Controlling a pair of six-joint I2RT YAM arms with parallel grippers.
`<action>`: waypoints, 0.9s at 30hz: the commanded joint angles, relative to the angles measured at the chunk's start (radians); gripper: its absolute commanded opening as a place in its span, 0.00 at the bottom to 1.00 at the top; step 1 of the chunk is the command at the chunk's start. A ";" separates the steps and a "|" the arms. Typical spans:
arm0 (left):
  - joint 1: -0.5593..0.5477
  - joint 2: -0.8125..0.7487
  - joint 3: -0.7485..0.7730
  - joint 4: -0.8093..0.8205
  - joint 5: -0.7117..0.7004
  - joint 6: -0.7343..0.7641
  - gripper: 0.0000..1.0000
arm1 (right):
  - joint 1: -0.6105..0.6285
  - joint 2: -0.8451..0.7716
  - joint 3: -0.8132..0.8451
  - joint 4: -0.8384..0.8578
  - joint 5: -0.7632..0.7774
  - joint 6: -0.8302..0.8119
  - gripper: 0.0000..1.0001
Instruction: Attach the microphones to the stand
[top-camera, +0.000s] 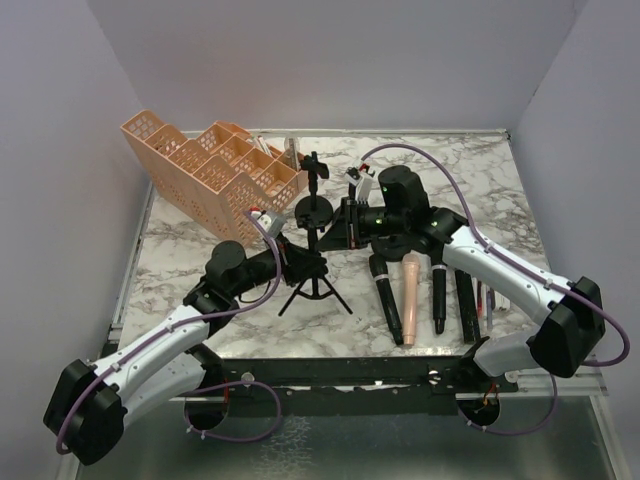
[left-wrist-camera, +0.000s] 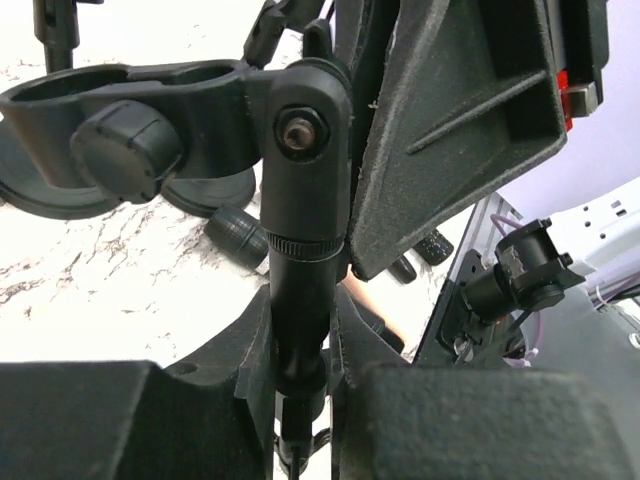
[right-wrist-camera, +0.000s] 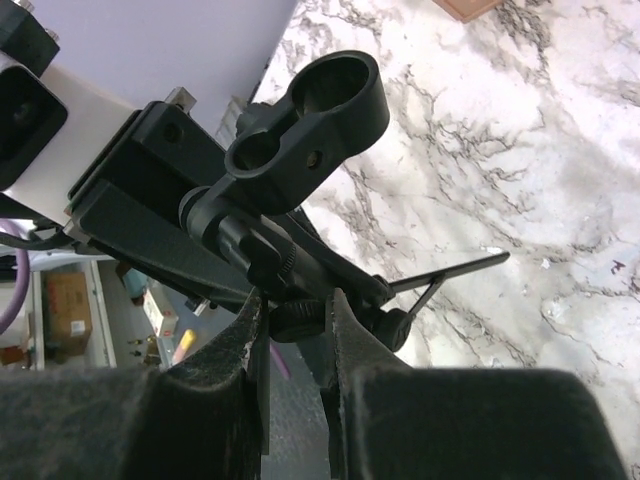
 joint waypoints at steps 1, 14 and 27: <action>-0.012 -0.049 -0.010 0.044 0.008 0.024 0.00 | 0.002 -0.006 0.001 0.134 -0.070 0.025 0.04; -0.011 -0.074 0.017 0.025 -0.048 -0.018 0.00 | 0.002 -0.066 -0.123 0.292 0.061 0.088 0.48; -0.012 -0.008 0.087 -0.052 -0.057 -0.055 0.00 | 0.001 -0.121 -0.210 0.414 0.032 0.140 0.39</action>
